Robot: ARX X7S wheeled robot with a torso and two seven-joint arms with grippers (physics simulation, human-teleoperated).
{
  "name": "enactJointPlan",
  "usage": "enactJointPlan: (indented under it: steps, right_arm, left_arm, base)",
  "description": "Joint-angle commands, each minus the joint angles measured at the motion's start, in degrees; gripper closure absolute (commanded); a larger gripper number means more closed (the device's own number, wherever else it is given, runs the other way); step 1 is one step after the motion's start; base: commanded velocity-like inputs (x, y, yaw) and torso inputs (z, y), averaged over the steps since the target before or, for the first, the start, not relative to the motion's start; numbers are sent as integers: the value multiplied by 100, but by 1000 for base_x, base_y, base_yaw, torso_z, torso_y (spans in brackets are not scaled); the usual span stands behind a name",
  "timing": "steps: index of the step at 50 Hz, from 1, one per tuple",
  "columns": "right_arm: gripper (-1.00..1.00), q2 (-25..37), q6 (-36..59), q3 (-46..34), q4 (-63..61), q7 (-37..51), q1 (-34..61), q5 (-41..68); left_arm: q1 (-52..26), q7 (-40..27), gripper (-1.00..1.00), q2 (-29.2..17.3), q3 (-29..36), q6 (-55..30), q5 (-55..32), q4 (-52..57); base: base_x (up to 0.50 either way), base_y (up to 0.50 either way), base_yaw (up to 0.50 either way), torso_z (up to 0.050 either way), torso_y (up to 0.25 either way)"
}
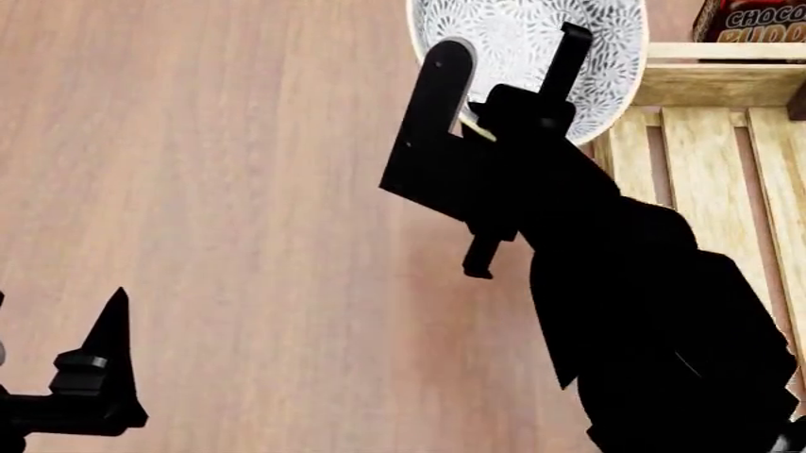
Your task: Pick up the bowl on the left and put it in the tray.
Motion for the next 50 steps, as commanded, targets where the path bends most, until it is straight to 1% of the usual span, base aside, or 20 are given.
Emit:
enactJointPlan:
  steps: [1, 7, 12, 17, 23, 32, 39, 50]
  right_arm:
    - [100, 999, 890, 405, -1487, -169, 80, -37]
    - [100, 1510, 1002, 468, -1644, -195, -49, -54]
    - [100, 1680, 1057, 551, -1550, -134, -162, -9]
    - [100, 1836, 897, 352, -1166, -103, -225, -219]
    - [100, 1854, 833, 449, -712, -39, -222, -162]
    - [100, 1738, 715, 493, -183, 121, -370, -92]
    - [100, 1559, 446, 444, 344, 252, -579, -40]
    - [100, 1076, -156, 364, 1403, 433, -793, 37]
  left_arm:
    - [1, -51, -100, -19, 44, -36, -43, 91]
    - [0, -28, -100, 34, 142, 23, -14, 9]
    - [33, -2, -100, 44, 224, 49, 12, -49]
    - [40, -4, -100, 23, 196, 66, -6, -59]
    - [44, -3, -100, 25, 222, 99, 8, -105]
    - [40, -19, -100, 13, 233, 100, -13, -131]
    - [48, -24, -100, 7, 249, 111, -32, -132]
    - [56, -33, -100, -15, 241, 120, -69, -167]
  base:
    - [0, 0, 0, 0, 0]
    - [0, 0, 0, 0, 0]
    - [0, 0, 0, 0, 0]
    - [0, 0, 0, 0, 0]
    - [0, 0, 0, 0, 0]
    - [0, 0, 0, 0, 0]
    - [0, 0, 0, 0, 0]
    - [0, 0, 0, 0, 1]
